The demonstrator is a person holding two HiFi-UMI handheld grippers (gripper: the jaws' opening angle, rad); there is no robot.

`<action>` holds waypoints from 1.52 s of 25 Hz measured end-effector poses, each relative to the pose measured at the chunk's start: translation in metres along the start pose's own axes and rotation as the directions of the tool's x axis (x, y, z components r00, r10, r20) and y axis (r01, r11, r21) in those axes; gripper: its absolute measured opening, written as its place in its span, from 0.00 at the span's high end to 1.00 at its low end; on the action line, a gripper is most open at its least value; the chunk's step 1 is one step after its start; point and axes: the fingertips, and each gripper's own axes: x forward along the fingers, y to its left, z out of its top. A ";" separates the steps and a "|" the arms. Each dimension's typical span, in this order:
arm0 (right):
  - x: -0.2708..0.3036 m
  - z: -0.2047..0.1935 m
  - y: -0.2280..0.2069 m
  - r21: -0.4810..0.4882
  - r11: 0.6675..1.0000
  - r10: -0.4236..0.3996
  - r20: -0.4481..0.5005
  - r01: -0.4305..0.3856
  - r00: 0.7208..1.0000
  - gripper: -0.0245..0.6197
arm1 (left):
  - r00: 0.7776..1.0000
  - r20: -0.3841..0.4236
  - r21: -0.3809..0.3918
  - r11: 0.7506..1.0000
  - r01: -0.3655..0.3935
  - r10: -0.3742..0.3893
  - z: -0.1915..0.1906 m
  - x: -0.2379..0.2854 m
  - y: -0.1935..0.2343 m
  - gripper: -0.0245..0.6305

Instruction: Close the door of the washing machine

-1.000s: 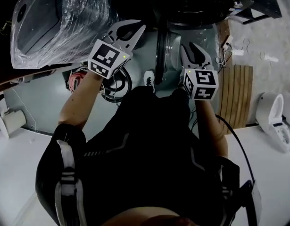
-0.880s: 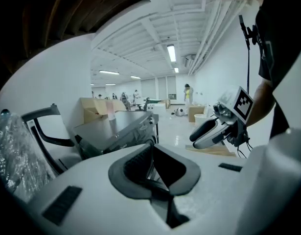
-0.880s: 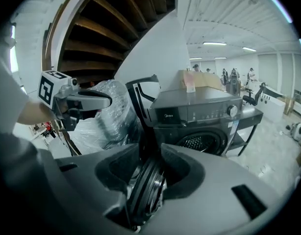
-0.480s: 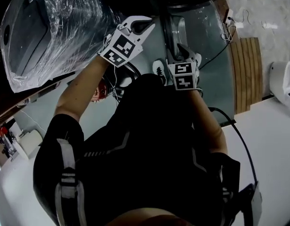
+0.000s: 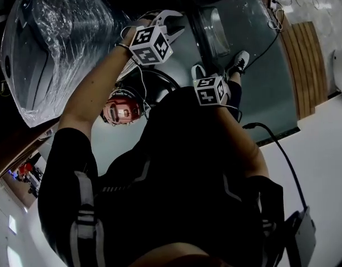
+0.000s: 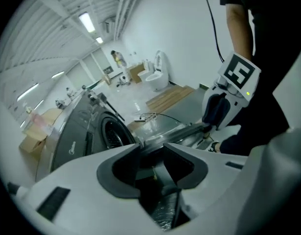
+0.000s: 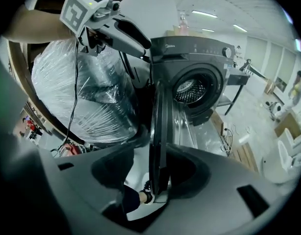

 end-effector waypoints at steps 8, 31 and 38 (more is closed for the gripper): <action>0.020 -0.039 -0.005 0.072 0.997 -0.012 -0.086 0.018 0.996 0.63 | 0.981 -0.131 0.367 0.913 0.181 -0.142 -0.002 0.044 -0.031 0.67; 0.020 -0.041 -0.042 0.070 0.997 -0.004 -0.146 0.014 0.989 0.76 | 0.940 -0.273 0.505 0.801 0.321 -0.204 0.004 0.102 -0.063 0.69; 0.016 -0.042 -0.072 0.100 0.994 0.056 -0.183 -0.038 0.982 0.76 | 0.923 -0.322 0.561 0.743 0.366 -0.212 0.014 0.118 -0.056 0.72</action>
